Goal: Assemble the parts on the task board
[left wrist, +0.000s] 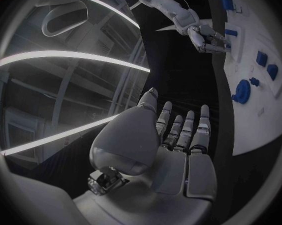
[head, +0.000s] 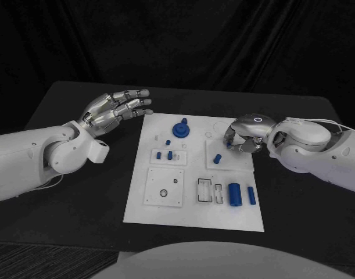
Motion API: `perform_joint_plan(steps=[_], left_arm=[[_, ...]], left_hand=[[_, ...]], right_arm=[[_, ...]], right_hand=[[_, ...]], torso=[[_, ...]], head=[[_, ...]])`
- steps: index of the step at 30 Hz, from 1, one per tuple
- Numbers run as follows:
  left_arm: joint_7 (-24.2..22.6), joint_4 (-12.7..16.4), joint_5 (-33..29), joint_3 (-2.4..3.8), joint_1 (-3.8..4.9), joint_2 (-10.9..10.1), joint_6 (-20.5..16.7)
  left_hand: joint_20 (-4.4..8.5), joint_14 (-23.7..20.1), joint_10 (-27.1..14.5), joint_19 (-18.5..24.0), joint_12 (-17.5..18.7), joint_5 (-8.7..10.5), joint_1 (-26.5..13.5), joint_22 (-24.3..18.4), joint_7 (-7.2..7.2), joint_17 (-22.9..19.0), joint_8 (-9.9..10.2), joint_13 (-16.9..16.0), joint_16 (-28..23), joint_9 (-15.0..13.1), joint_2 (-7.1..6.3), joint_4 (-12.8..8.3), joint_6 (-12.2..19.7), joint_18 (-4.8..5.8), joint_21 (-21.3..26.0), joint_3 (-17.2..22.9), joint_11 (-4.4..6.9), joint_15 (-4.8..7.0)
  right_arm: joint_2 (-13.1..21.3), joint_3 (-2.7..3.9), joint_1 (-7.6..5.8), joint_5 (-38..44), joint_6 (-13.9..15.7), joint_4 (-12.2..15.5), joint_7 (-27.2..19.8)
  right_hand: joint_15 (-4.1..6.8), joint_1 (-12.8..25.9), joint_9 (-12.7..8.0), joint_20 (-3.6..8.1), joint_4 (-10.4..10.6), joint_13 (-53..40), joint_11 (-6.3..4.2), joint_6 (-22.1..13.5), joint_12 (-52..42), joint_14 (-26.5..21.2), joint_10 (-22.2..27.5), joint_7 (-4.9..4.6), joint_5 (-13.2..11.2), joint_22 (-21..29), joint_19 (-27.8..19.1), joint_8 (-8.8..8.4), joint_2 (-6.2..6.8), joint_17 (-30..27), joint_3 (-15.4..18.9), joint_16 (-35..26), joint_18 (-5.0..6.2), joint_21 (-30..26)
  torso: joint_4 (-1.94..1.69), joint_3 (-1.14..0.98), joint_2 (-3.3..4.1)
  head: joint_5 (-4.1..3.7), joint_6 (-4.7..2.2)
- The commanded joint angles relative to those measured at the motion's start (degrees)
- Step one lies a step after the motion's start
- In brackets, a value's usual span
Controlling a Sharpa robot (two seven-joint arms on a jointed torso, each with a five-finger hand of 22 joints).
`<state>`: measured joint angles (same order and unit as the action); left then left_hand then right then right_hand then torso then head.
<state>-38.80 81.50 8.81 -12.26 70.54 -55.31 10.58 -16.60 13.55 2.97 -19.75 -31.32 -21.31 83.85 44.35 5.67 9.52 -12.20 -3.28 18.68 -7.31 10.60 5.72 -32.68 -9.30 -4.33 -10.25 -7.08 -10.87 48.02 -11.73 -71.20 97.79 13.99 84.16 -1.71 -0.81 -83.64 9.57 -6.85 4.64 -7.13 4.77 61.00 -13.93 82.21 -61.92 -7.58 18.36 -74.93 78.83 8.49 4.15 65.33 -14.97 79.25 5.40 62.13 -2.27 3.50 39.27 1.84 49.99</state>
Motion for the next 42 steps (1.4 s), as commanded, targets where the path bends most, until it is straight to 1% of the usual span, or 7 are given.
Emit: perform_joint_plan(steps=[1,10,24,31,34,37,42], left_arm=[[-8.9,0.0,-0.6,0.05,-0.15,0.2,1.0],[-8.5,-0.2,-0.6,0.05,-0.41,0.4,1.4],[-8.1,-0.2,-0.6,0.05,-0.55,0.3,1.4],[-7.7,-0.1,-0.6,0.05,-0.55,0.3,1.3],[-7.5,-0.1,-0.6,0.05,-0.55,0.4,1.2],[-7.3,-0.1,-0.6,0.05,-0.55,0.5,1.2],[-7.1,-0.2,-0.6,0.05,-0.55,0.7,1.3]], left_hand=[[0.01,0.4,0.2,-0.4,-0.3,-0.44,0.6,-0.1,0.37,-0.1,-0.3,0.1,0.2,0.0,-0.18,-0.5,0.0,-0.03,-0.3,0.1,-0.38,0.07],[-0.02,0.5,0.1,-0.7,-0.2,-1.56,1.3,-0.4,0.52,-0.2,-0.3,0.1,0.4,0.1,0.01,-1.9,0.0,0.08,-0.3,1.0,-0.46,-0.06],[-0.03,0.9,0.2,-1.0,-0.4,-2.28,1.5,-0.6,0.74,-0.1,-0.4,0.1,0.9,0.1,0.19,-2.7,-0.3,0.17,-0.4,1.6,-0.5,-0.26],[-0.04,1.0,0.3,-1.1,-0.5,-2.45,1.4,-0.6,0.81,-0.1,-0.4,0.1,1.0,0.1,0.27,-2.8,-0.3,0.2,-0.5,1.8,-0.57,-0.31],[-0.05,1.0,0.3,-1.2,-0.5,-2.55,1.4,-0.6,0.85,-0.1,-0.4,0.1,1.0,0.1,0.33,-2.9,-0.4,0.22,-0.5,1.9,-0.64,-0.34],[-0.05,1.1,0.3,-1.2,-0.5,-2.63,1.4,-0.6,0.89,-0.1,-0.4,0.1,1.1,0.1,0.38,-2.9,-0.4,0.24,-0.5,2.0,-0.71,-0.37],[-0.06,1.1,0.3,-1.3,-0.6,-2.82,1.2,-0.7,0.97,-0.1,-0.4,0.1,1.1,0.1,0.52,-3.0,-0.4,0.29,-0.5,2.1,-0.87,-0.43]], right_arm=[[-0.2,-0.16,0.44,0.1,0.5,-0.2,-0.7],[-0.1,-0.15,0.55,0.1,1.5,-0.1,-1.0],[1.6,-0.15,0.35,-0.8,7.8,2.1,-1.8],[3.4,-0.14,-1.54,-0.9,9.1,4.6,-1.3],[4.6,-0.14,-3.14,-0.8,8.9,6.8,-0.7],[5.4,-0.14,-4.17,-1.2,8.2,9.0,-0.2],[5.9,-0.15,-4.87,-1.7,7.1,13.4,0.1]], right_hand=[[0.54,-0.7,0.3,0.5,-0.2,0.3,-0.2,0.7,0.4,-0.1,-0.9,0.0,-0.2,-7.9,0.1,0.41,-0.1,-0.1,-0.5,0.0,0.1,-0.2],[0.85,-2.5,0.5,0.85,-1.6,0.8,-0.53,0.6,0.8,-0.4,-3.2,-0.11,-0.2,-7.8,-0.1,-0.07,0.07,-1.0,-1.5,-0.6,0.12,-0.3],[0.97,-3.3,0.7,0.99,-2.3,1.1,-0.66,1.1,1.1,-0.6,-4.2,-0.04,0.3,-7.8,-0.3,-0.11,0.07,-1.6,-2.0,-0.9,0.16,-0.5],[1.03,-3.1,0.8,1.03,-2.2,1.2,-0.73,1.5,1.3,-0.6,-4.5,0.04,0.3,-7.9,-0.2,-0.03,0.04,-1.5,-2.0,-0.9,0.11,-0.3],[1.03,-3.0,0.8,1.04,-2.2,1.2,-0.73,1.5,1.3,-0.6,-4.5,0.04,0.3,-7.9,-0.2,-0.03,0.06,-1.5,-2.0,-0.9,0.1,-0.2],[1.04,-3.0,0.8,1.05,-2.1,1.3,-0.73,1.5,1.4,-0.6,-4.5,0.05,0.1,-7.9,-0.2,-0.09,0.1,-1.5,-2.0,-0.9,0.09,-0.2],[1.0,-3.2,0.7,1.07,-2.3,1.6,-0.61,1.0,2.0,-0.5,-4.3,-0.06,0.2,-7.8,-0.3,-0.54,0.15,-1.5,-2.2,-1.0,0.12,-0.3]], torso=[[0.0,0.02,-0.03],[-0.02,0.04,-0.05],[0.04,0.05,-0.08],[-0.06,0.06,-0.07],[-0.04,0.09,-0.1],[-0.09,0.1,-0.13],[0.03,0.1,-0.12]], head=[[0.09,0.01],[0.38,0.01],[0.99,0.01],[1.13,0.01],[1.26,0.01],[1.41,0.01],[2.04,0.01]])
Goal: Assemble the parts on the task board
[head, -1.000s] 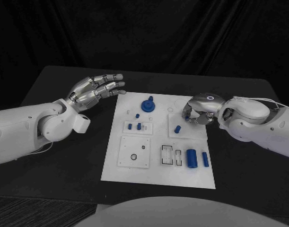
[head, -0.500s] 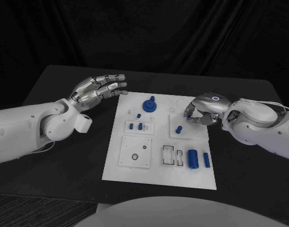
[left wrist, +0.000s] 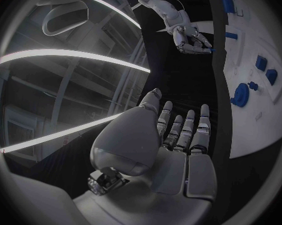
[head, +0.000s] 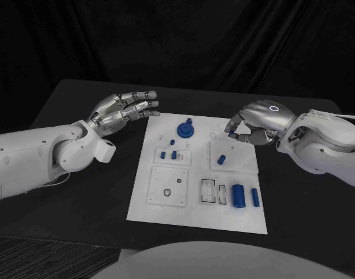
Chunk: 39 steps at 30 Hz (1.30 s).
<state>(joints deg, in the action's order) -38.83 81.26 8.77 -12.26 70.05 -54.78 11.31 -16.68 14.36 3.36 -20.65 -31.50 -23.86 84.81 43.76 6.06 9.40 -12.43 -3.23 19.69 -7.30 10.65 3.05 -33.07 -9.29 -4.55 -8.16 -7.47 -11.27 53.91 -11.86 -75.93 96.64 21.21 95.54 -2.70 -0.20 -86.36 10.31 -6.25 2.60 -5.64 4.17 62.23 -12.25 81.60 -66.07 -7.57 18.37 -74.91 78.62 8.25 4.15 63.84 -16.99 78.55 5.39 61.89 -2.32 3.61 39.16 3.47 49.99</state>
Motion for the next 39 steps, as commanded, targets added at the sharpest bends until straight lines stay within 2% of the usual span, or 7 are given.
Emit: perform_joint_plan(steps=[1,6,11,15,18,30,39], left_arm=[[-7.1,0.0,-0.5,0.05,-0.07,0.2,0.6],[-6.9,-0.1,-0.5,0.05,-0.08,0.2,0.8],[-6.8,-0.2,-0.5,0.05,-0.09,0.2,0.9],[-6.8,-0.3,-0.5,0.05,-0.1,0.4,0.9],[-6.8,-0.4,-0.5,0.05,-0.1,0.5,0.9],[-6.6,-0.8,-0.5,0.05,-0.1,1.3,1.2],[-6.4,-1.1,-0.5,0.05,-0.12,1.5,1.5]], left_hand=[[0.03,0.2,0.0,-0.4,-0.4,-0.38,0.2,-0.1,0.65,0.0,-0.2,0.0,0.1,0.1,0.58,-0.4,0.0,0.32,-0.3,0.1,-0.55,-0.05],[0.03,0.2,0.0,-0.4,-0.4,-0.45,0.2,-0.1,0.69,0.0,-0.2,0.0,0.1,0.1,0.69,-0.4,0.0,0.35,-0.3,0.3,-0.61,-0.07],[0.03,0.2,0.0,-0.4,-0.4,-0.53,0.2,-0.2,0.7,0.0,-0.2,0.0,0.1,0.1,0.78,-0.4,0.0,0.38,-0.3,0.4,-0.68,-0.08],[0.03,0.1,0.0,-0.4,-0.4,-0.62,0.1,-0.2,0.73,0.0,-0.2,0.0,0.1,0.1,0.89,-0.4,0.0,0.4,-0.3,0.5,-0.74,-0.09],[0.03,0.1,0.0,-0.4,-0.4,-0.62,0.1,-0.2,0.73,0.0,-0.2,0.0,0.1,0.1,0.89,-0.4,0.0,0.4,-0.3,0.5,-0.74,-0.09],[0.04,0.1,0.0,-0.5,-0.4,-0.66,0.1,-0.2,0.75,-0.1,-0.2,0.0,0.1,0.1,0.98,-0.4,0.0,0.43,-0.3,0.6,-0.78,-0.07],[0.05,0.0,0.0,-0.4,-0.4,-0.7,0.0,-0.2,0.79,-0.1,-0.2,0.0,0.0,0.1,1.08,-0.5,0.0,0.45,-0.3,0.7,-0.81,-0.06]], right_arm=[[0.0,-0.02,-0.13,-0.6,-0.5,2.9,1.1],[-1.2,-0.02,0.75,-0.1,-1.7,6.5,1.1],[-4.2,-0.02,2.36,0.6,-1.8,7.6,0.7],[-6.8,-0.02,3.53,1.0,-2.0,6.8,0.2],[-8.6,-0.02,4.33,1.5,-2.1,5.8,-0.1],[-14.8,-0.01,7.81,2.6,-2.6,1.5,-0.1],[-16.9,-0.01,9.5,2.7,-2.5,-1.0,0.0]], right_hand=[[0.39,-0.4,-0.1,0.47,-0.2,0.1,-0.01,-0.2,0.3,0.1,-0.1,-0.07,0.2,-7.9,-0.1,-0.3,0.15,-0.1,-0.2,-0.2,0.13,-0.1],[0.38,-0.4,-0.1,0.46,-0.2,0.1,0.01,-0.3,0.4,0.1,-0.1,-0.09,0.2,-7.9,-0.1,-0.35,0.17,0.1,-0.2,-0.2,0.13,-0.1],[0.38,-0.5,-0.1,0.46,-0.3,0.2,0.01,-0.3,0.5,0.2,-0.1,-0.09,0.3,-7.8,-0.1,-0.44,0.19,0.2,-0.3,-0.2,0.15,-0.2],[0.37,-0.7,-0.1,0.47,-0.4,0.3,0.04,-0.4,0.7,0.2,-0.1,-0.13,0.3,-7.8,-0.1,-0.57,0.24,0.2,-0.4,-0.1,0.15,-0.2],[0.37,-0.7,-0.1,0.47,-0.5,0.3,0.05,-0.5,0.7,0.3,-0.1,-0.14,0.3,-7.8,-0.1,-0.61,0.25,0.3,-0.4,-0.1,0.15,-0.2],[0.35,-0.7,-0.2,0.46,-0.5,0.4,0.08,-0.6,0.8,0.4,-0.3,-0.21,0.4,-7.8,-0.1,-0.78,0.4,0.6,-0.5,0.1,0.16,-0.2],[0.32,-0.5,-0.3,0.45,-0.5,0.5,0.13,-0.8,1.0,0.5,-0.3,-0.27,0.4,-7.8,-0.1,-1.0,0.51,0.6,-0.5,0.1,0.2,-0.3]], torso=[[0.09,-0.01,-0.01],[0.07,-0.04,0.01],[0.08,-0.04,0.0],[0.13,-0.05,-0.01],[0.43,-0.05,-0.16],[0.39,-0.01,-0.18],[0.38,-0.02,-0.15]], head=[[0.51,0.01],[0.88,0.01],[1.34,0.01],[1.83,0.01],[2.34,0.01],[2.54,0.01],[2.47,0.01]])
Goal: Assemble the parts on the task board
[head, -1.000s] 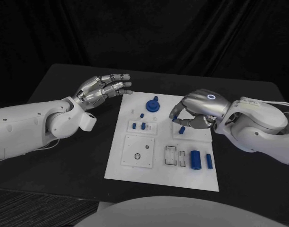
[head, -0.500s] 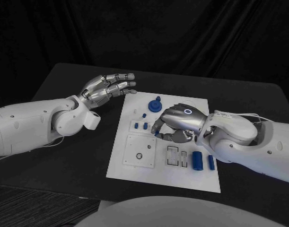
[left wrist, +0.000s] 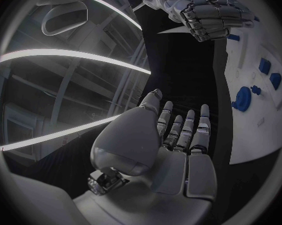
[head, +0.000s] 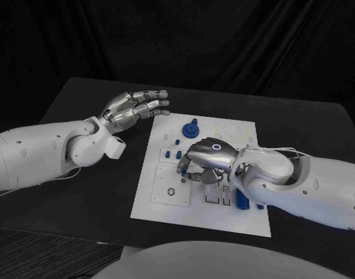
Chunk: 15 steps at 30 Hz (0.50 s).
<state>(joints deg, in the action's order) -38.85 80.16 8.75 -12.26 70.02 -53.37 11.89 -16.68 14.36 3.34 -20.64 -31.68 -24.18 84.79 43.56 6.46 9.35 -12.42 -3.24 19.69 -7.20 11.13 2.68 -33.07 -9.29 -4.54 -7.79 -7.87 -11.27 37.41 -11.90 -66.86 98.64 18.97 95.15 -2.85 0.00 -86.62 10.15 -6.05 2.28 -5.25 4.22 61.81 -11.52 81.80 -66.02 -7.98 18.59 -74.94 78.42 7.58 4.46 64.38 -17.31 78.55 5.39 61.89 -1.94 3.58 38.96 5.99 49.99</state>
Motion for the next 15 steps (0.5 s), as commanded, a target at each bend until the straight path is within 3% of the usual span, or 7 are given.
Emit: perform_joint_plan(steps=[1,15], left_arm=[[-6.3,0.0,-0.5,0.05,-0.09,0.2,1.0],[-6.1,-0.1,-0.5,0.05,-0.15,0.2,1.2]], left_hand=[[0.04,0.0,0.0,-0.5,-0.3,-0.38,0.1,0.0,0.39,0.0,-0.2,0.0,0.0,0.0,0.6,-0.1,0.0,0.45,-0.3,0.3,-0.4,-0.06],[0.06,0.0,0.0,-0.4,-0.5,-0.57,0.0,-0.1,0.56,-0.1,-0.2,0.0,0.1,0.1,0.8,-0.2,-0.1,0.52,-0.3,0.6,-0.46,-0.04]], right_arm=[[-0.5,0.03,0.61,0.7,-0.3,-0.9,0.2],[-1.1,0.03,1.58,0.7,0.2,-2.1,0.2]], right_hand=[[0.12,-0.3,-0.1,0.25,-0.2,0.1,0.08,-0.4,0.3,0.3,-0.3,0.15,0.2,-7.7,0.1,-0.33,0.2,0.1,-0.2,0.1,0.2,-0.3],[0.12,-0.2,-0.1,0.24,-0.2,0.2,0.07,-0.4,0.4,0.4,-0.5,0.14,0.5,-7.8,0.2,-0.48,0.27,0.2,-0.3,0.1,0.16,-0.1]], torso=[[0.01,0.0,0.05],[0.02,-0.03,0.03]], head=[[-0.1,0.01],[0.01,0.01]])
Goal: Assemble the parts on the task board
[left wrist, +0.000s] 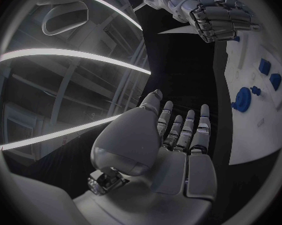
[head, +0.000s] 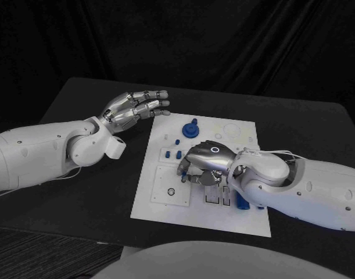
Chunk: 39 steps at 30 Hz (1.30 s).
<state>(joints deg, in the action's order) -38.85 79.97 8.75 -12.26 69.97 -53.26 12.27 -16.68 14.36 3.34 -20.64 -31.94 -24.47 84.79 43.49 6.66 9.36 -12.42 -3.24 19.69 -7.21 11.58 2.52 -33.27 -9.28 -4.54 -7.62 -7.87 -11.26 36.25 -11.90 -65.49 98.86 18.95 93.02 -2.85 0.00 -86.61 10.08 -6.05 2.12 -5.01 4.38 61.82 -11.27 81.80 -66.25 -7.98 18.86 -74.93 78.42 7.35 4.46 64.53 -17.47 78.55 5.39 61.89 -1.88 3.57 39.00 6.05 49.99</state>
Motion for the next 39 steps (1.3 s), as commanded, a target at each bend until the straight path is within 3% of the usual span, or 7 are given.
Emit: perform_joint_plan(steps=[1,39], left_arm=[[-6.0,0.1,-0.5,0.05,-0.1,0.1,0.8],[-5.7,0.5,-0.5,0.05,-0.22,0.0,1.0]], left_hand=[[0.06,0.0,0.0,-0.4,-0.2,-0.28,0.0,-0.1,0.36,-0.1,-0.2,0.0,0.1,0.1,0.35,0.0,0.1,0.52,-0.3,0.4,-0.46,-0.04],[0.06,0.1,0.1,-0.5,-0.2,-0.47,0.0,-0.1,0.43,0.0,-0.3,0.0,0.3,0.1,0.42,-0.2,0.0,0.56,-0.3,0.6,-0.53,-0.07]], right_arm=[[0.0,0.03,0.23,0.5,0.2,0.0,0.2],[0.7,0.02,1.49,0.5,-0.3,0.5,2.2]], right_hand=[[0.12,-0.2,-0.1,0.24,0.0,-0.1,-0.09,-0.4,0.2,0.4,-0.3,0.14,0.2,-7.8,0.2,-0.25,0.27,0.0,-0.1,0.1,0.16,-0.1],[0.12,-0.3,-0.2,0.26,-0.4,0.1,-0.03,-0.6,0.5,0.3,-0.4,0.06,0.8,-7.6,-0.1,-0.67,0.57,-0.6,-0.5,-0.2,0.32,-0.8]], torso=[[-0.05,-0.02,-0.02],[-0.01,0.03,-0.07]], head=[[-0.03,0.01],[0.33,0.01]])
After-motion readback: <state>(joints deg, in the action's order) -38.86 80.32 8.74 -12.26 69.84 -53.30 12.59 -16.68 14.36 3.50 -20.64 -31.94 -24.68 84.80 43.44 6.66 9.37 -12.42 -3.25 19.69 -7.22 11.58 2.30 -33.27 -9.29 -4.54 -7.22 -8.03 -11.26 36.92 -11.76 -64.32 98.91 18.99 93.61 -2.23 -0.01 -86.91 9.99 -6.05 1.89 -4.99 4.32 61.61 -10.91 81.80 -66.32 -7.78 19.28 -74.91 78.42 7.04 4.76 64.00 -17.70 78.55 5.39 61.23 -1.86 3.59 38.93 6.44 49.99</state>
